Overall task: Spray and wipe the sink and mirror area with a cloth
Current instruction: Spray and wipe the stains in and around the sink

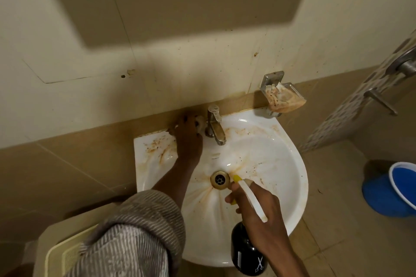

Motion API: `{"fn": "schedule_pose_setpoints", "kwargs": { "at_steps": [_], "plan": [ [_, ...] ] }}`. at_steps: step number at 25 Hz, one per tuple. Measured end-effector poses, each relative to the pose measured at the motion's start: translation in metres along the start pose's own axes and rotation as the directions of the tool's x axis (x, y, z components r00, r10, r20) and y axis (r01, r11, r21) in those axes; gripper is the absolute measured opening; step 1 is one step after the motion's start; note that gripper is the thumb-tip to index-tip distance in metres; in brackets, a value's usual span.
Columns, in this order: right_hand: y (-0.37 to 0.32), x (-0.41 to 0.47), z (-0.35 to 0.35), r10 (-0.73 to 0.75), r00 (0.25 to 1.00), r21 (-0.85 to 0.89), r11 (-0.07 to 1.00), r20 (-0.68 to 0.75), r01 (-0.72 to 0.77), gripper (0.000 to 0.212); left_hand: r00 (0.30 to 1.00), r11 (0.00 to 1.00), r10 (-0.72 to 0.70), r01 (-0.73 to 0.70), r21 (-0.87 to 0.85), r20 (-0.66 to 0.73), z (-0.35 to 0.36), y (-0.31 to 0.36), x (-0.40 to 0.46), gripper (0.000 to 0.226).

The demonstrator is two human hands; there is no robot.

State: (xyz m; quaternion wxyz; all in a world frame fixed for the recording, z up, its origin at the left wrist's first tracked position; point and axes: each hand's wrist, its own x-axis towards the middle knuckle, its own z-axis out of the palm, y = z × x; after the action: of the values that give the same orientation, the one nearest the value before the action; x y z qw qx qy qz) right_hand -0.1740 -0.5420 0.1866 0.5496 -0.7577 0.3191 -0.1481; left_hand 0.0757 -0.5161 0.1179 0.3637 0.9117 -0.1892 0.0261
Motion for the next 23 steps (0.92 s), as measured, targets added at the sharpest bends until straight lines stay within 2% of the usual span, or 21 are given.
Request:
{"fn": "schedule_pose_setpoints", "kwargs": {
  "at_steps": [2,4,11,20,23],
  "plan": [
    [0.003,-0.001,0.0,0.03,1.0,0.03,0.999,-0.009,-0.029,0.045,1.0,0.998,0.021,-0.022,0.051,0.023,0.016,-0.001,0.0,0.057],
    [0.007,-0.001,0.002,0.042,0.999,0.051,0.998,-0.018,-0.041,0.042,0.989,0.987,0.124,-0.131,0.088,0.082,0.026,-0.012,-0.006,0.061],
    [0.004,0.004,0.02,0.023,1.0,0.038,0.999,-0.004,-0.023,0.029,0.944,0.963,0.269,-0.263,-0.057,0.192,0.008,-0.038,-0.013,0.069],
    [0.003,0.001,0.022,-0.033,0.999,0.061,0.998,0.033,0.031,0.027,0.767,0.844,0.536,-0.482,-0.234,0.354,-0.036,-0.076,0.003,0.062],
    [0.003,-0.001,0.024,-0.041,0.998,0.066,0.997,0.057,0.038,0.031,0.734,0.834,0.551,-0.495,-0.244,0.397,-0.051,-0.091,0.007,0.055]
  ]
}}
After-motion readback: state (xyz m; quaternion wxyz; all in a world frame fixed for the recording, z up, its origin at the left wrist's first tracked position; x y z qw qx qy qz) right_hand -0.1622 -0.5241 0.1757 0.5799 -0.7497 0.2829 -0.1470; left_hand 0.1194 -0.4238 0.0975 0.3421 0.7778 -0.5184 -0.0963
